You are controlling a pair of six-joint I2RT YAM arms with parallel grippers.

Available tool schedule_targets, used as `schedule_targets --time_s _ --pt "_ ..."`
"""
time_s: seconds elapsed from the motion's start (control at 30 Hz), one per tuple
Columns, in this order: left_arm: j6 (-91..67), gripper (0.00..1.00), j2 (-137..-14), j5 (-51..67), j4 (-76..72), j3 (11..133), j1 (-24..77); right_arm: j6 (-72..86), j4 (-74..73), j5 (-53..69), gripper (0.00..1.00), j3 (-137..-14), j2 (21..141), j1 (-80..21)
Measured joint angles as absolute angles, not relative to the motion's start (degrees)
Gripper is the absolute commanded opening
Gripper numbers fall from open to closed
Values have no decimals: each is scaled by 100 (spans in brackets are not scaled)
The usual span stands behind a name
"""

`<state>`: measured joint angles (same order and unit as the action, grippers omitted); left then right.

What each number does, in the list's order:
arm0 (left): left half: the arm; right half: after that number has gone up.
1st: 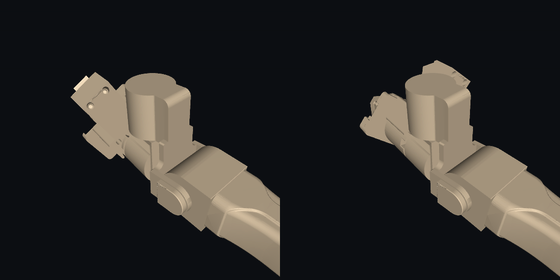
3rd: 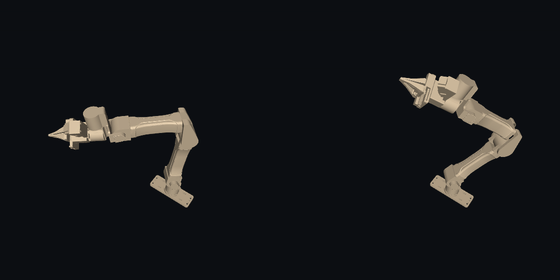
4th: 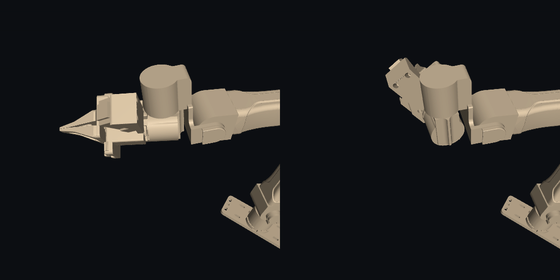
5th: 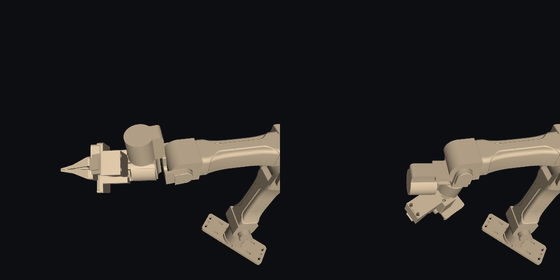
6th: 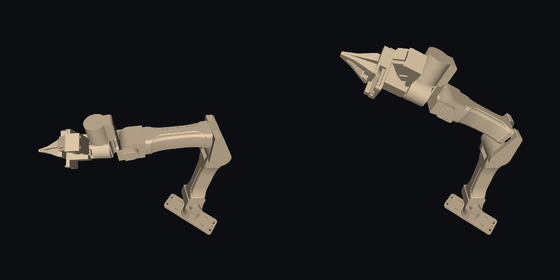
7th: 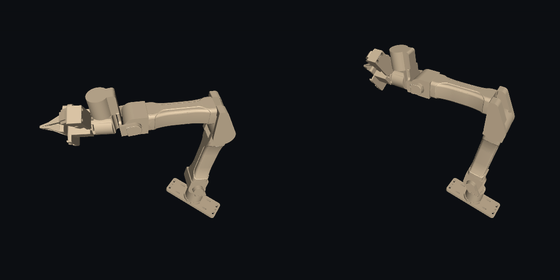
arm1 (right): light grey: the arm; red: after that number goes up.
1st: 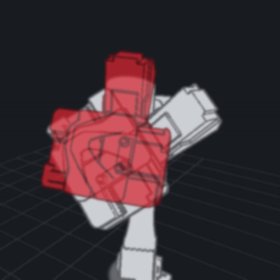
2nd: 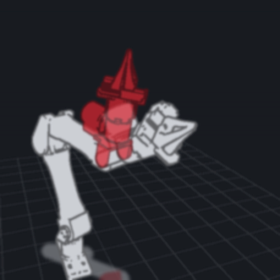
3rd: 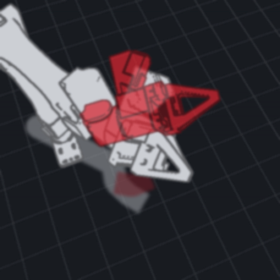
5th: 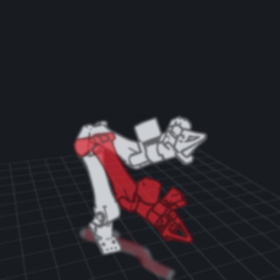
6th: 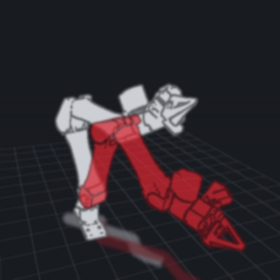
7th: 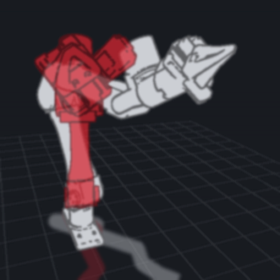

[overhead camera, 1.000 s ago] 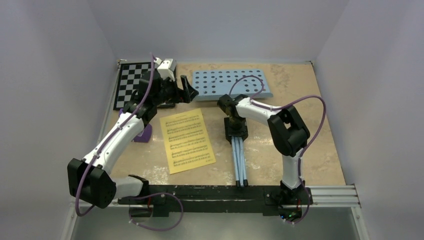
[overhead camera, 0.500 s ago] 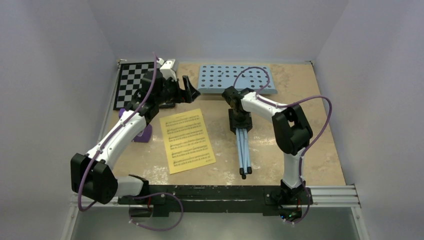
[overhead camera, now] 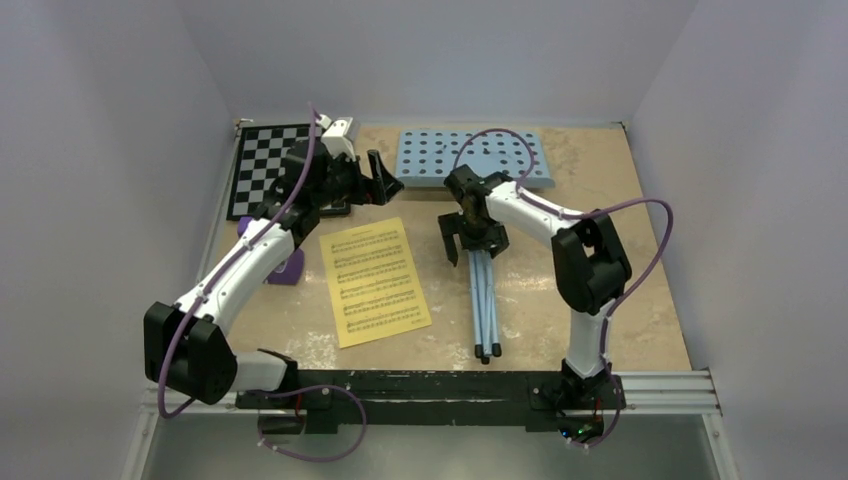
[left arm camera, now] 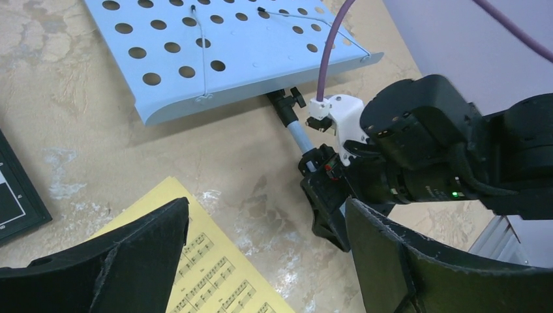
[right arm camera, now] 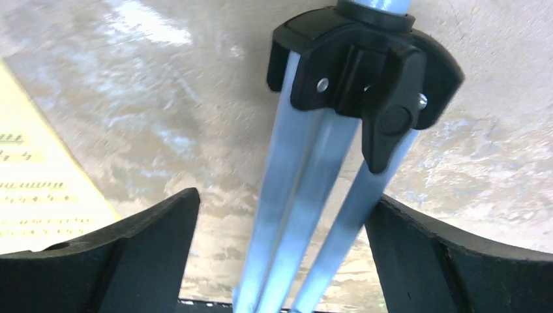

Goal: Pack up the instrument practice props

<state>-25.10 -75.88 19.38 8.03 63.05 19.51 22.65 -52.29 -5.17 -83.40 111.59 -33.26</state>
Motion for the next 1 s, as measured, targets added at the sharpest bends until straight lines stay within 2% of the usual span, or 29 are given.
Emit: schedule_targets --time_s 0.2,0.57,0.83,1.0 --pt "-2427 99 -7699 2012 779 6379 1951 1535 -5461 115 99 -8547 10422 -3146" --pt "-1326 99 -7500 2038 1041 6764 1929 650 -6353 670 99 -9144 8562 -2812" --pt "-69 99 -7164 1844 2244 7338 1608 762 -6357 -80 99 -9544 7813 -2733" --pt "250 99 -6812 1562 2665 7218 1334 827 -6278 -672 99 -9625 7494 -2644"
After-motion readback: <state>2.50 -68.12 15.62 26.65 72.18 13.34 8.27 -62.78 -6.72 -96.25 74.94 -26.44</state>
